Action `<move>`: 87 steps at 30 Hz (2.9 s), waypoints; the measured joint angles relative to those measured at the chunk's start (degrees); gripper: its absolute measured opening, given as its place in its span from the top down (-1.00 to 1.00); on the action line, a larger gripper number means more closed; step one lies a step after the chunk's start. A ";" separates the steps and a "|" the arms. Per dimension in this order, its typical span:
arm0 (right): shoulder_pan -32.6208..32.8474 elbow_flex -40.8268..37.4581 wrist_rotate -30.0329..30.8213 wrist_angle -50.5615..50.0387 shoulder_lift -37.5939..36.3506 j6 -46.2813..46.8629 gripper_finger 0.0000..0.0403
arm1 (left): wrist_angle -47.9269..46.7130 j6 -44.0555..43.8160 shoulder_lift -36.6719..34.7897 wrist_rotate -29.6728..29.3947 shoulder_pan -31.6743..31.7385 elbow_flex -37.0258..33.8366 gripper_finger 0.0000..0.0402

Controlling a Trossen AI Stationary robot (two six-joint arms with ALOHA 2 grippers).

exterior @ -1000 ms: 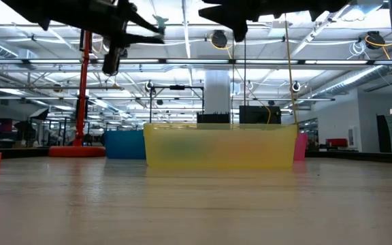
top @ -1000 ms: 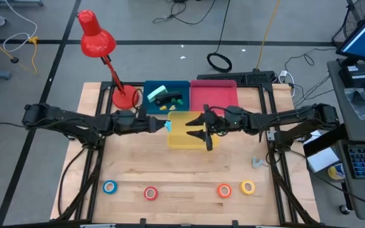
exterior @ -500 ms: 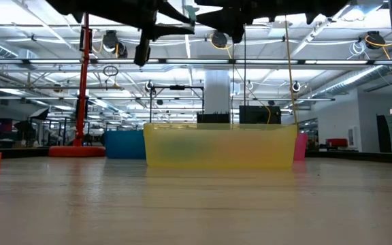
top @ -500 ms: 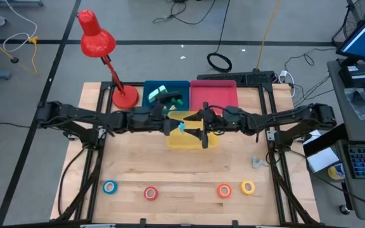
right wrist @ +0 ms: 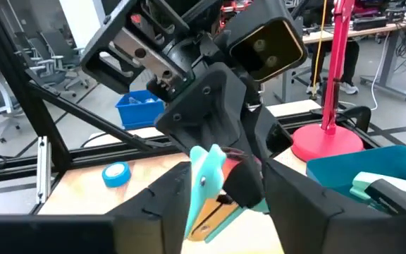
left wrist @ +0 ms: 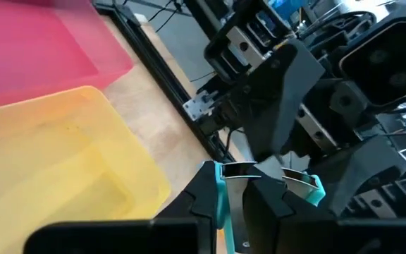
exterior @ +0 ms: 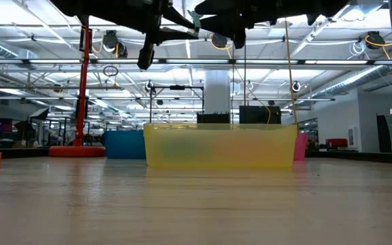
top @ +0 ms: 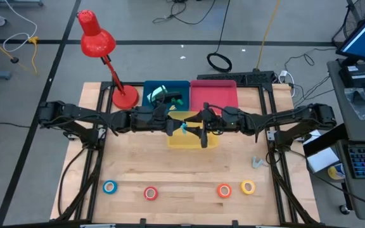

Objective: Pick and place Stapler, Stapler remover, tape
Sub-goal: Put the light blue staple remover into the yellow bin

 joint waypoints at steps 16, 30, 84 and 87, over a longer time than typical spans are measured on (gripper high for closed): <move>0.02 0.00 -0.22 -1.61 0.00 0.28 0.80 | -0.40 0.40 0.02 0.30 0.51 0.00 0.76; 0.02 -0.02 -0.76 -1.69 0.00 1.12 0.99 | -0.69 0.49 -0.02 1.98 0.63 -0.02 0.69; -3.34 0.09 2.71 -13.17 -0.55 1.55 1.00 | -6.21 5.81 0.05 18.93 8.37 -0.11 -0.08; -4.12 -0.13 5.21 -15.66 -0.20 1.68 1.00 | -6.22 5.99 -0.14 21.45 9.08 0.00 -0.08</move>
